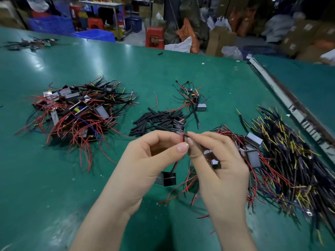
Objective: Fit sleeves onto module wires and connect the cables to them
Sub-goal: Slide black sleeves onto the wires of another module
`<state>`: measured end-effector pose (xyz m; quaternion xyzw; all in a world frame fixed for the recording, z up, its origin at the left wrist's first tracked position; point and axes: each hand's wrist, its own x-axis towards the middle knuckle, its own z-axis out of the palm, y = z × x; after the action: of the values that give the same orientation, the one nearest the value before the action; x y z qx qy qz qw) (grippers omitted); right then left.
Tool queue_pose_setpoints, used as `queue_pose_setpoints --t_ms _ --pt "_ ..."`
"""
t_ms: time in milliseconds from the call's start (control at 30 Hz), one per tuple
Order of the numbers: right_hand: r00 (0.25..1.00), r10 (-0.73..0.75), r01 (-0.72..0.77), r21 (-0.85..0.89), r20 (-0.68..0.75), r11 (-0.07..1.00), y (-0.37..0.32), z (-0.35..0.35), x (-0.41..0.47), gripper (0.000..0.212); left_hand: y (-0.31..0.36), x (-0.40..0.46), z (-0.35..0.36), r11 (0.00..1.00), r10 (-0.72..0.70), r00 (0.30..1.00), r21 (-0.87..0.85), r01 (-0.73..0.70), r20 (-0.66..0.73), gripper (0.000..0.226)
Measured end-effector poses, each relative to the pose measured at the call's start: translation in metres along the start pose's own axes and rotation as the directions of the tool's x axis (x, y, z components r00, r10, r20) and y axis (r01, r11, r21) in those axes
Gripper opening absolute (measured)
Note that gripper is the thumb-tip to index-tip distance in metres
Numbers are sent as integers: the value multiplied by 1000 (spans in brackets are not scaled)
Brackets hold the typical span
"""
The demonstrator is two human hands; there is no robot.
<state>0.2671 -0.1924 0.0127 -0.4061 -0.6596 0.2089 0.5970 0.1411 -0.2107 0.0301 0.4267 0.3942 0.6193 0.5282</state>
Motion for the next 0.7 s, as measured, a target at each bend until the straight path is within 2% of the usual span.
queue_pose_setpoints --t_ms 67,167,267,333,433,500,600,700 --pt "993 107 -113 122 52 986 0 -1 -4 13 -4 -2 2 1000 6 1000 3 -6 0 12" --pt "943 257 -315 313 211 896 1 -3 -8 15 -11 -4 2 999 -5 1000 50 5 -3 12" --pt "929 267 -339 303 257 890 4 -5 -9 8 -18 -7 2 994 -6 1000 111 8 -10 11" --pt "941 257 -312 272 219 910 7 -5 -9 6 -21 -8 2 989 17 999 149 -12 -33 12" --pt "956 292 -288 304 33 908 11 -2 -12 10 -24 -7 1 992 67 991 114 -54 -117 9" --pt "906 414 -337 443 -88 831 13 -1 -11 13 -26 -6 -2 997 67 971 -25 -75 -228 6" --pt "785 607 -375 686 -123 624 17 -5 -5 11 -25 -4 -8 973 65 933 -184 -137 -353 8" --pt "721 662 -303 766 -205 567 16 -11 0 12 -24 -5 -13 916 62 900 -333 -223 -431 5"
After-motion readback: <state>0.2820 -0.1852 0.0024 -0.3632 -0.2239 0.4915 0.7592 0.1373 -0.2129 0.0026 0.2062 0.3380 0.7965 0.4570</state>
